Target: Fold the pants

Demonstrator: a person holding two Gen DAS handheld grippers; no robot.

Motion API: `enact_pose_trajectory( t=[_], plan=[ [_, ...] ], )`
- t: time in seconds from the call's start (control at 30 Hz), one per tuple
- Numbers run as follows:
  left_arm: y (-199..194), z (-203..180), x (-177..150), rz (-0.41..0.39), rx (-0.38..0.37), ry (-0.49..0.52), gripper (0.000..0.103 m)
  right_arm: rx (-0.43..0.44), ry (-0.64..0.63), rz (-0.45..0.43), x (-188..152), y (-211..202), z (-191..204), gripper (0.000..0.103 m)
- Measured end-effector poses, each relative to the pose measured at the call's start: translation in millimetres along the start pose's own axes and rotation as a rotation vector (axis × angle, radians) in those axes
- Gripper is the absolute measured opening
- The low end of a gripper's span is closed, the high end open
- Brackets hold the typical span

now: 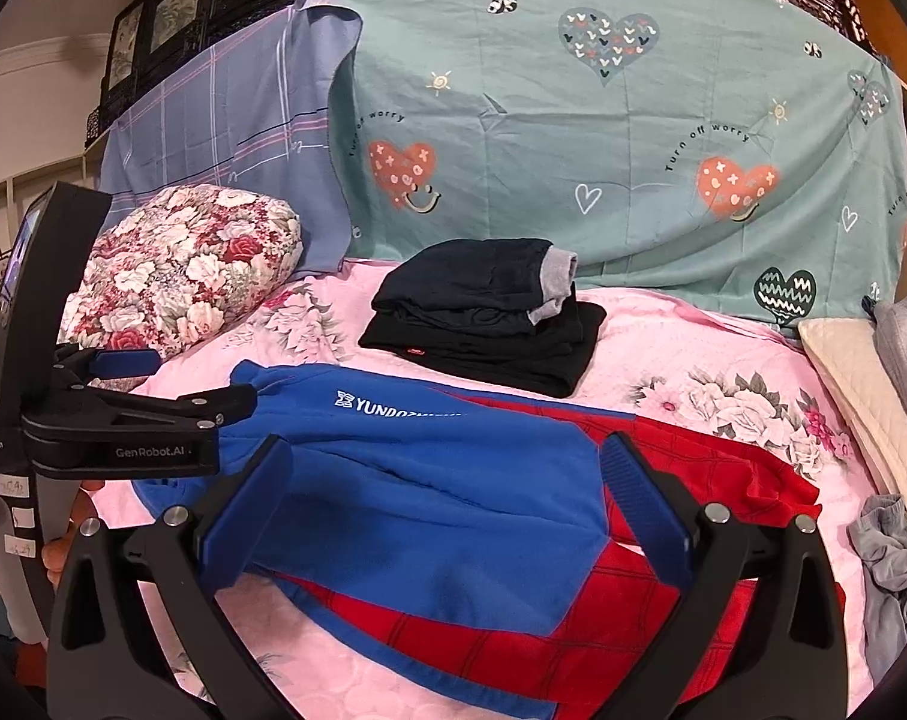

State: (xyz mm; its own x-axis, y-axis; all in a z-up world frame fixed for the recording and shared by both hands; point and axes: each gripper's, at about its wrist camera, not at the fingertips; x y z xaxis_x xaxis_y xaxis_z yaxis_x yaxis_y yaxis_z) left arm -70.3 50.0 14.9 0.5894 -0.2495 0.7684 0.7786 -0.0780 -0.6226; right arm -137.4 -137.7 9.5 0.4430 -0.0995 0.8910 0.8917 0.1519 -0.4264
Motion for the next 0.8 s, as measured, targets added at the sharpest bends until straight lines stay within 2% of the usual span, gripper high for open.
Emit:
enact_pose_trajectory(
  t=[0.33, 0.47, 0.53, 0.57, 0.63, 0.67, 0.7, 0.73, 0.8],
  plan=[
    [-2, -4, -2, -0.002, -0.014, 0.009, 0.101, 0.012, -0.002, 0.008, -3, -1, 6, 0.102],
    [2, 7, -13, 0.056, -0.063, 0.011, 0.101, 0.015, 0.006, 0.018, -5, 0, 5, 0.102],
    [3, 23, -25, 0.111, -0.156, -0.024, 0.101, 0.023, 0.009, 0.031, -6, 0, 2, 0.102],
    [6, 41, -36, 0.160, -0.272, -0.094, 0.101, 0.032, 0.009, 0.046, -7, 1, 1, 0.102],
    [12, 67, -51, 0.224, -0.428, -0.216, 0.101, 0.051, 0.005, 0.077, -10, 1, -2, 0.102],
    [16, 84, -61, 0.259, -0.522, -0.311, 0.101, 0.058, 0.002, 0.092, -13, 1, -4, 0.102],
    [21, 99, -72, 0.292, -0.585, -0.403, 0.101, 0.065, -0.002, 0.116, -17, 2, -6, 0.102],
    [26, 112, -83, 0.314, -0.640, -0.487, 0.101, 0.067, -0.003, 0.136, -19, 4, -8, 0.102],
    [33, 127, -98, 0.336, -0.689, -0.592, 0.101, 0.065, -0.006, 0.168, -26, 5, -14, 0.102]
  ],
)
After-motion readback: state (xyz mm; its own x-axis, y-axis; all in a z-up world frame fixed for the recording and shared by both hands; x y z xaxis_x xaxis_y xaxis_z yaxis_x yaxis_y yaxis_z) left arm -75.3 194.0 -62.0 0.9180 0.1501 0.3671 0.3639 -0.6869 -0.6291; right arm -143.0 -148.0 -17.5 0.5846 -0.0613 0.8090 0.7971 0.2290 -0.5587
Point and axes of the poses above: each gripper's, at about its wrist camera, not at the fingertips, and y roughly the way its jaws point, z to its left, x to its top, and after that the axes turned 9 degrees about y, right-handed
